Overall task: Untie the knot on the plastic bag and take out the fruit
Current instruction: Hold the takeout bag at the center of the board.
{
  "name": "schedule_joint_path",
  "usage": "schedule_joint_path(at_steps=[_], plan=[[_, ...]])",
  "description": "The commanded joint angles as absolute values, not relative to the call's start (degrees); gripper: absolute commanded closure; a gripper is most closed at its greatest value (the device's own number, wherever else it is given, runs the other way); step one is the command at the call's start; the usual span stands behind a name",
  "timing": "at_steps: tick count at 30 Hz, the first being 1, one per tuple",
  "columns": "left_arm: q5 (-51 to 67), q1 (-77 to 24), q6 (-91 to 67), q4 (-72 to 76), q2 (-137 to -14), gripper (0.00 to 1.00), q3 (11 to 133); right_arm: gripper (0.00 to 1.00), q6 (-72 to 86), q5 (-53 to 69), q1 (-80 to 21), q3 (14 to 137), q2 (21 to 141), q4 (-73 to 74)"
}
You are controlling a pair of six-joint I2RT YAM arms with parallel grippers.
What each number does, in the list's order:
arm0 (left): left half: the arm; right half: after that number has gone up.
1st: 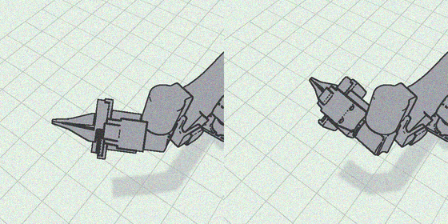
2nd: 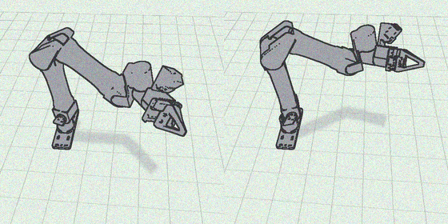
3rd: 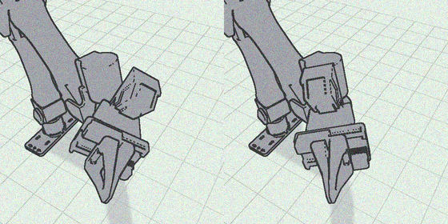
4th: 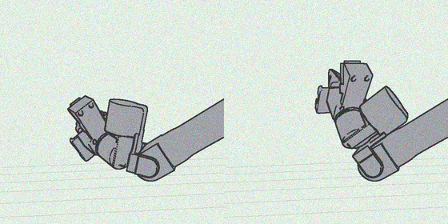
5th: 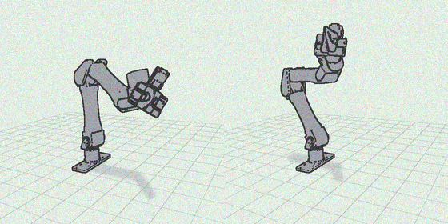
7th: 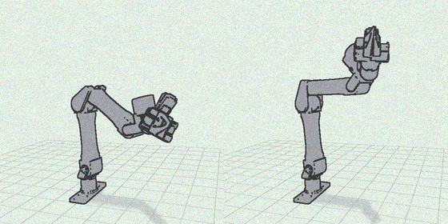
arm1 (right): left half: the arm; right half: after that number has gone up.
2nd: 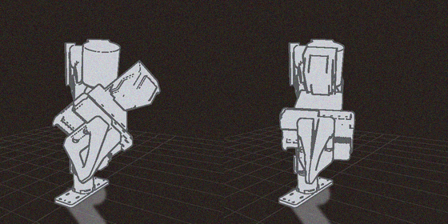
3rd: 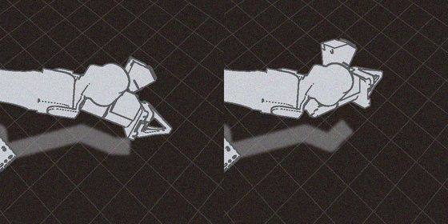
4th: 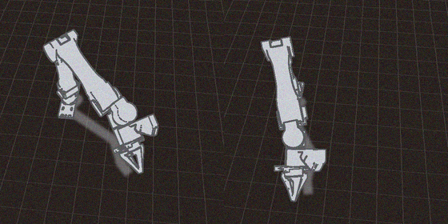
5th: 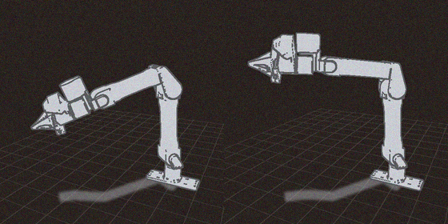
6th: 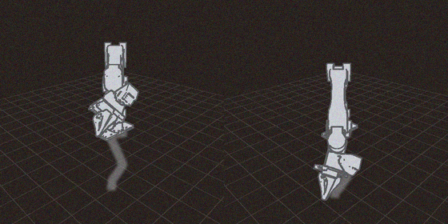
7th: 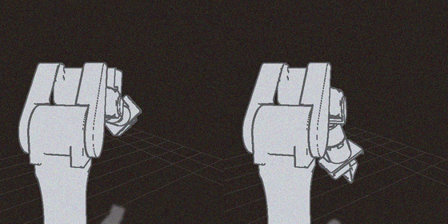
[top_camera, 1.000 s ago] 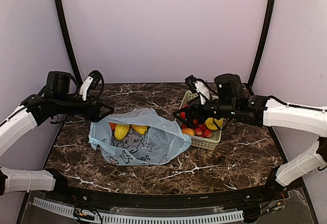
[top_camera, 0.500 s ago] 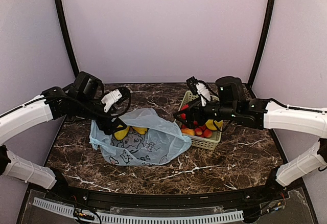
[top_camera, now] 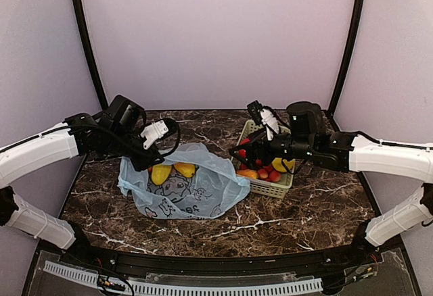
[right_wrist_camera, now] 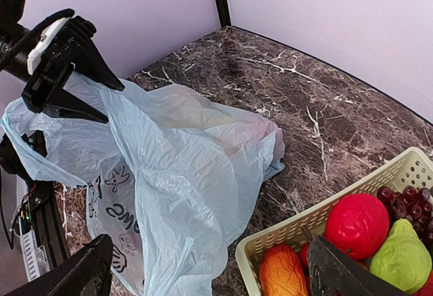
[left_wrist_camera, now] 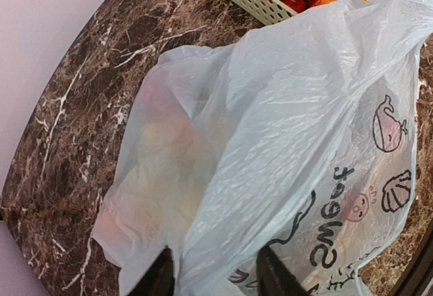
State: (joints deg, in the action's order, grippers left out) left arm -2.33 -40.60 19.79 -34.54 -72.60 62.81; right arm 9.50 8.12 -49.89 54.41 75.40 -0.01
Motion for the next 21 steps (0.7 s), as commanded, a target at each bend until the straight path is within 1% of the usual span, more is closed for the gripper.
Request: schedule_joint_path(at_steps=[1,2,3,4,6,11,15,21], plan=[[-3.2,-40.9,20.3,-35.5,-71.4,0.69,64.4,0.04,9.4,10.1,-50.4,53.1,74.0,-3.3],[-3.1,-40.9,20.0,-35.3,-71.4,0.78,64.4,0.04,9.3,10.9,-50.4,53.0,74.0,-3.7],[-3.0,-41.0,19.8,-35.2,-71.5,0.82,64.4,0.04,9.3,11.9,-50.5,53.1,74.0,-4.2],[-3.0,-41.0,19.2,-34.9,-71.4,0.89,64.4,0.05,9.1,12.8,-50.8,53.1,74.0,-4.9],[-3.1,-40.9,18.1,-34.1,-71.1,0.97,64.3,0.06,8.3,13.4,-52.1,53.6,74.4,-6.1],[-3.0,-41.0,13.5,-30.8,-69.7,0.99,63.7,0.08,5.9,12.8,-56.7,58.0,79.6,-5.8],[-2.6,-40.9,10.9,-28.5,-68.8,0.99,63.0,0.13,4.5,13.1,-59.9,62.9,86.5,-5.2],[-3.3,-40.9,9.0,-28.2,-69.0,0.99,62.8,0.28,1.6,12.5,-63.3,68.4,96.2,-3.8]])
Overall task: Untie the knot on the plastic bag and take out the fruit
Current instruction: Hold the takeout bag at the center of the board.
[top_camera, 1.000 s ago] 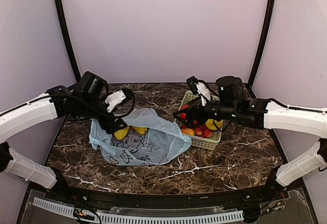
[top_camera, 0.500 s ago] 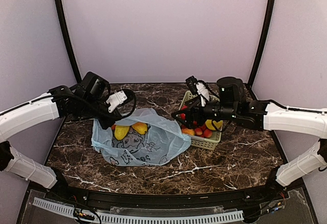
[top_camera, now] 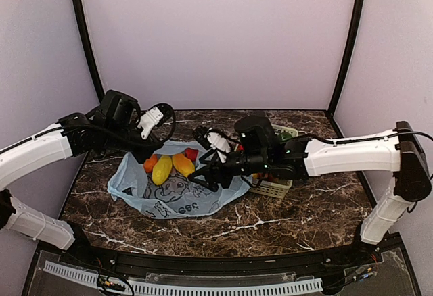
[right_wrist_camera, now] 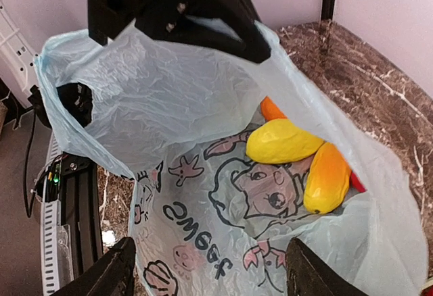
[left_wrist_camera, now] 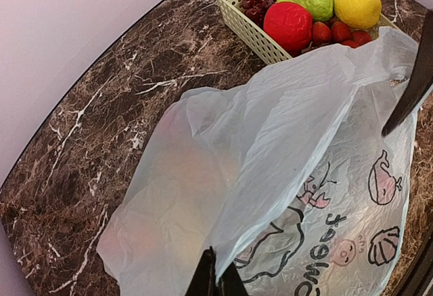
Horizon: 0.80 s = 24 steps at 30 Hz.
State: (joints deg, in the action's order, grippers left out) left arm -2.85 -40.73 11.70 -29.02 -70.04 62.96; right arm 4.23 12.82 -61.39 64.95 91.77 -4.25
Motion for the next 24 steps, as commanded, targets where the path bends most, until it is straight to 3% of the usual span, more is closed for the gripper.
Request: schedule_joint_path(at_steps=[1,10,24], plan=[[-3.5,-40.9,8.8,-28.2,-69.0,0.99,62.8,0.3,1.0,11.8,-63.7,69.3,97.5,-2.9],[-4.9,-40.9,6.4,-27.6,-68.4,0.99,63.0,0.41,-2.2,9.0,-65.5,72.8,105.0,0.5],[2.2,-40.9,3.3,-29.2,-68.1,0.99,66.8,0.42,4.1,4.8,-61.3,83.4,117.0,6.0]])
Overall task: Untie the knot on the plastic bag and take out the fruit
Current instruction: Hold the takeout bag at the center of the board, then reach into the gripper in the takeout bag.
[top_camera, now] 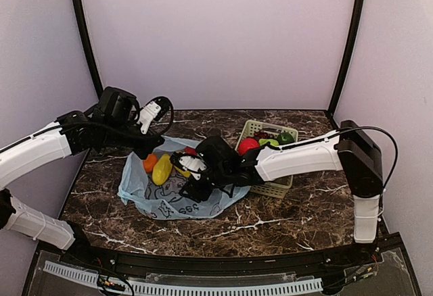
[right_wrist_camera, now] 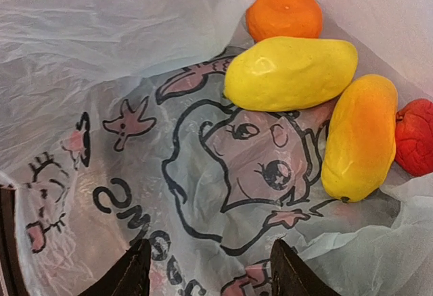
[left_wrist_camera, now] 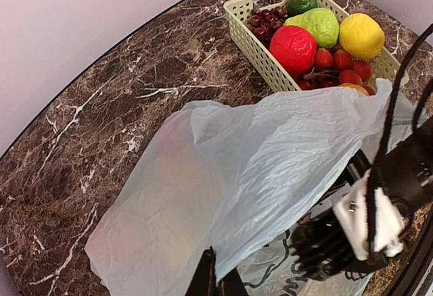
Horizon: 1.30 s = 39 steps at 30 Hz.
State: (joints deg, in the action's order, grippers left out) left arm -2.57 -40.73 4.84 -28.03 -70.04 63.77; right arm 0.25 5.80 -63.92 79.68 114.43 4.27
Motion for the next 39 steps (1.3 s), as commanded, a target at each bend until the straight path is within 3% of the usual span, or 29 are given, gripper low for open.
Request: schedule_joint_path(at_steps=[1,13,24,39], plan=[[5.3,-40.9,3.3,-29.8,-68.2,0.99,67.6,0.42,5.0,5.0,-60.8,84.6,117.8,6.0],[21.7,-41.0,2.5,-26.0,-71.1,0.99,71.8,0.26,12.2,10.6,-57.3,98.6,126.4,7.4],[14.9,-41.0,6.8,-17.4,-71.3,0.99,63.7,0.09,13.0,11.3,-59.1,97.9,128.0,8.4],[14.7,-40.9,6.6,-10.2,-65.7,0.99,56.5,0.06,19.3,10.3,-60.7,104.3,134.4,8.9]])
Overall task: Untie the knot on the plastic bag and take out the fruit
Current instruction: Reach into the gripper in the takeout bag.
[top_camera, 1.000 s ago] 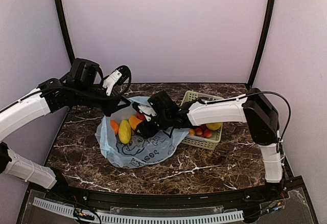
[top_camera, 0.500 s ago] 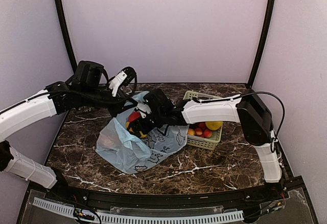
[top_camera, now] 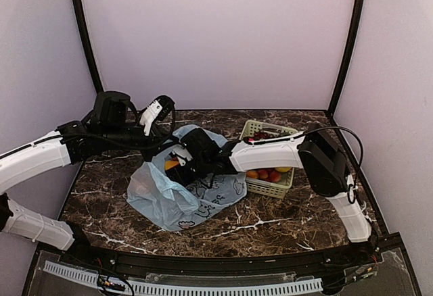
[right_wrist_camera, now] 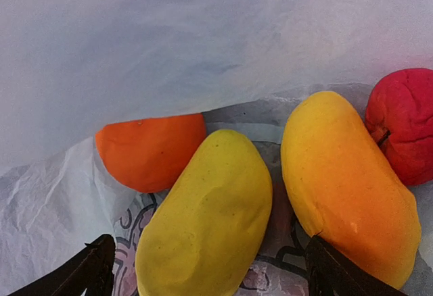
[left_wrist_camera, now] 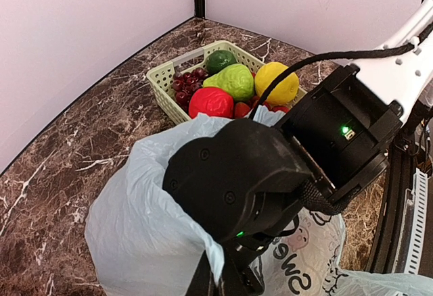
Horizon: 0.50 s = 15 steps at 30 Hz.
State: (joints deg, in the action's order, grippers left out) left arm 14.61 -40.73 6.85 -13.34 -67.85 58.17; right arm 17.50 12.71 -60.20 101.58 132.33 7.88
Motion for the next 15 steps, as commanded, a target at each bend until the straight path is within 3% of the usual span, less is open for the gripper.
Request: schedule_joint_path(at_steps=[1,15], plan=[[14.8,-41.0,6.6,-10.3,-65.7,0.99,56.4,0.05,19.1,9.7,-60.7,104.6,134.9,9.3],[12.9,-41.0,6.0,-10.4,-66.3,0.99,55.0,0.06,16.4,2.8,-62.9,111.7,139.9,16.6]])
